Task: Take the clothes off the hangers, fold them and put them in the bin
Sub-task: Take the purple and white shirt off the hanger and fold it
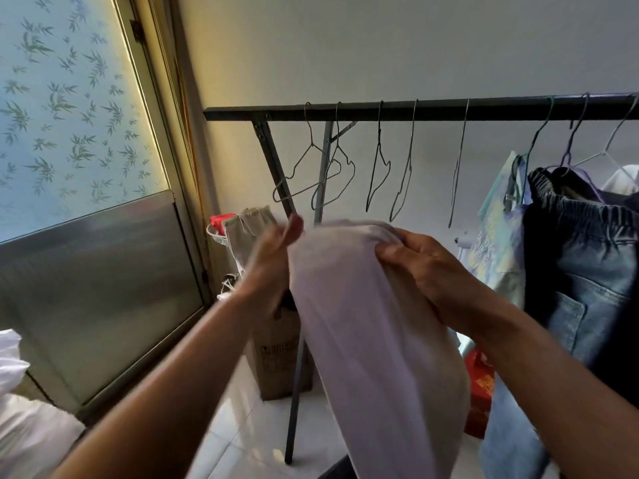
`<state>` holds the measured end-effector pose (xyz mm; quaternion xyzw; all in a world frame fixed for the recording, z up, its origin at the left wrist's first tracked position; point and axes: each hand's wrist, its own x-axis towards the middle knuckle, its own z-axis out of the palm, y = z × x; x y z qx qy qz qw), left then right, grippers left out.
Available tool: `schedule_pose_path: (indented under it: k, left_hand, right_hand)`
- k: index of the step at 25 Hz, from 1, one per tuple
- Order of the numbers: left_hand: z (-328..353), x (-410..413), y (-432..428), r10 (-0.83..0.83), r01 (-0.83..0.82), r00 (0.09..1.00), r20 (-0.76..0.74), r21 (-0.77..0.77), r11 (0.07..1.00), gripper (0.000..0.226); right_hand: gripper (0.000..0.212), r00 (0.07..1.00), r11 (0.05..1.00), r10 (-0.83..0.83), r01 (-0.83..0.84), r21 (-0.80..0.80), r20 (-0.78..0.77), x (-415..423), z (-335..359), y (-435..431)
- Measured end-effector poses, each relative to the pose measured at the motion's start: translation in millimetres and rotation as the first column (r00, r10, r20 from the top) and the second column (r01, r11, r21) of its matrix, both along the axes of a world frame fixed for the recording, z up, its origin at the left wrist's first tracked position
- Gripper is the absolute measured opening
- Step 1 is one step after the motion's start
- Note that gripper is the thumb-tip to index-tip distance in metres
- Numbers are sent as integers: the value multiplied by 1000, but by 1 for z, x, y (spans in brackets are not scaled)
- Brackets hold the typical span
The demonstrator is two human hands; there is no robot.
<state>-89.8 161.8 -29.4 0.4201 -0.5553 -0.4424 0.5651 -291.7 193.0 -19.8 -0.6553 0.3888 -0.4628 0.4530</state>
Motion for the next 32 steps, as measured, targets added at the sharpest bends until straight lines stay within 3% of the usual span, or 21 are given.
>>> schedule_pose_path:
  k: [2,3,5,9,12,15,18,20,22,25,27,29,30,32]
  left_hand:
    - [-33,-17,23,-111,202,957,-269,338,919,71]
    - [-44,-22,29,-124,280,923,-364,414,866,80]
    - [-56,-25,37,-140,345,892,-429,448,825,88]
    - [-61,-27,39,-166,325,885,-436,320,890,80]
    - [-56,-23,34,-192,233,922,-336,86,969,71]
    - [-44,-21,37,-82,87,986,-146,26,996,50]
    - [-39,-21,34,49,-47,995,90,-14,999,33]
    - [-34,-13,31,-47,51,978,204,-12,999,56]
    - [-26,-3,30,-68,103,887,456,-52,993,67]
    - [-16,6,28,104,110,644,758,-226,968,35]
    - [-8,11,28,141,142,583,800,-271,952,14]
    - [-3,19,25,135,102,611,780,-247,964,20]
    - [-2,22,25,84,74,697,712,-188,979,28]
    - [-5,19,28,-85,109,900,428,-33,993,39]
  right_hand:
    - [21,1000,1000,-21,21,21,-20,-1,-2,-4]
    - [21,999,998,-33,34,45,-23,-2,-4,-5]
    - [21,998,995,-56,58,86,-21,-5,-8,-7]
    - [21,996,989,-78,73,126,35,-11,-13,-11]
    - [17,987,983,-157,161,86,-46,-14,-21,-12]
    - [33,938,940,-338,341,29,-70,-15,-31,-14]
    - [49,976,975,-216,215,58,6,-19,-33,-9]
    - [58,994,994,-83,88,58,-75,-22,-32,-4]
    - [50,970,996,-85,86,-8,-226,-22,-32,-3]
    - [26,918,985,-151,111,-129,-366,-21,-30,-1]
    - [17,891,979,-176,115,-169,-418,-22,-28,0]
    - [8,899,971,-219,161,-178,-379,-25,-24,-1]
    - [5,925,975,-208,169,-147,-318,-26,-23,-1]
    - [22,983,995,-96,92,-32,-157,-27,-21,-2]
